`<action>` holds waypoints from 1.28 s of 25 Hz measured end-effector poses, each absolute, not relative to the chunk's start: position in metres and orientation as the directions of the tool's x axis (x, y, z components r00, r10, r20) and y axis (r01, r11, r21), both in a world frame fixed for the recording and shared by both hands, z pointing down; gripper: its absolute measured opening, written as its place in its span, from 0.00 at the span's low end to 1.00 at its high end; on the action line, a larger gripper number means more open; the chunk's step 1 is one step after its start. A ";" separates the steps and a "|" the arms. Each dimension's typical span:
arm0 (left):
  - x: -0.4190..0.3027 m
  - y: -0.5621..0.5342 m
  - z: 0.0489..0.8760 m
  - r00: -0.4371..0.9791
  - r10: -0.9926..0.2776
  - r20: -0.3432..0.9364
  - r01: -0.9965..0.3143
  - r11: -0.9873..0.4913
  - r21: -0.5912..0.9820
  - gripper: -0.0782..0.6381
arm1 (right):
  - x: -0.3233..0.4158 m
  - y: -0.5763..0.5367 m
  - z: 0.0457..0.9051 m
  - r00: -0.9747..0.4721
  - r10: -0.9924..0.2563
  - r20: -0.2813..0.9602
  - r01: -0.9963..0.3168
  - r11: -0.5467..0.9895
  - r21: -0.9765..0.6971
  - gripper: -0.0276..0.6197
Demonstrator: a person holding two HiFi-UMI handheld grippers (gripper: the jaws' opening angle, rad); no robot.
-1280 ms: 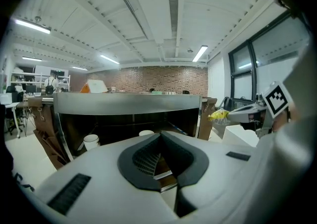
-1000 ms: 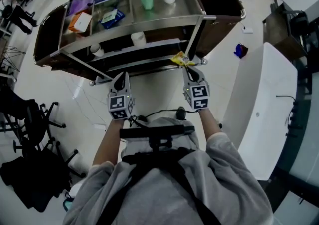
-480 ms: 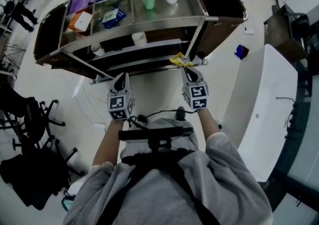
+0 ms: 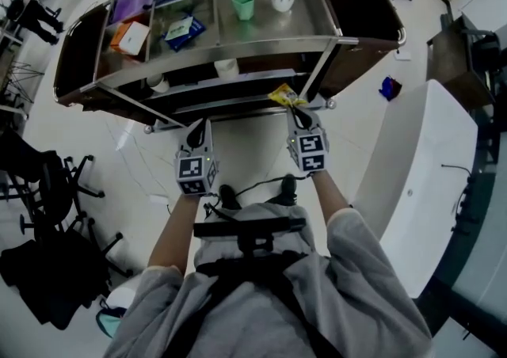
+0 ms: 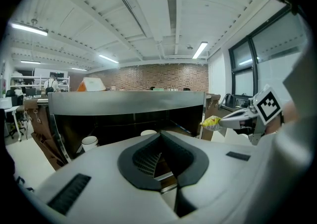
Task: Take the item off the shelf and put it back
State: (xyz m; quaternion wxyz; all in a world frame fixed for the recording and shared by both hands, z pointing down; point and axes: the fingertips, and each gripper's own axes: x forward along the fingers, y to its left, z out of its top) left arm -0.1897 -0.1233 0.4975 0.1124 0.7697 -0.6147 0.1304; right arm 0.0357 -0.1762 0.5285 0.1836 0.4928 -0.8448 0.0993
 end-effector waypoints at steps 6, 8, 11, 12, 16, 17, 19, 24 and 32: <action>-0.182 -0.148 0.517 0.229 -0.904 0.362 -0.971 -0.238 0.020 0.12 | 0.031 -0.218 0.553 -0.429 -0.796 0.427 -0.876 0.481 0.017 0.06; -0.177 -0.158 0.524 0.238 -0.898 0.371 -0.968 -0.250 0.016 0.12 | 0.030 -0.232 0.562 -0.426 -0.794 0.433 -0.876 0.482 0.021 0.06; -0.168 -0.173 0.538 0.248 -0.889 0.386 -0.965 -0.262 0.017 0.12 | 0.028 -0.253 0.576 -0.423 -0.791 0.442 -0.873 0.486 0.035 0.06; -0.165 -0.179 0.542 0.252 -0.886 0.389 -0.964 -0.267 0.016 0.12 | 0.027 -0.260 0.581 -0.422 -0.791 0.444 -0.872 0.487 0.039 0.06; -0.157 -0.199 0.562 0.263 -0.879 0.398 -0.959 -0.284 0.006 0.12 | 0.023 -0.287 0.601 -0.412 -0.796 0.444 -0.876 0.480 0.047 0.06; -0.155 -0.202 0.567 0.264 -0.877 0.402 -0.958 -0.286 0.005 0.12 | 0.022 -0.293 0.607 -0.410 -0.797 0.444 -0.877 0.478 0.048 0.06; -0.152 -0.208 0.578 0.268 -0.873 0.409 -0.957 -0.290 0.008 0.12 | 0.020 -0.302 0.619 -0.409 -0.797 0.445 -0.876 0.479 0.051 0.06; -0.143 -0.227 0.608 0.268 -0.868 0.418 -0.957 -0.289 0.013 0.12 | 0.016 -0.331 0.645 -0.400 -0.805 0.438 -0.875 0.477 0.077 0.06; -0.126 -0.247 0.642 0.266 -0.867 0.421 -0.960 -0.280 0.030 0.12 | 0.008 -0.367 0.675 -0.385 -0.818 0.426 -0.875 0.471 0.113 0.06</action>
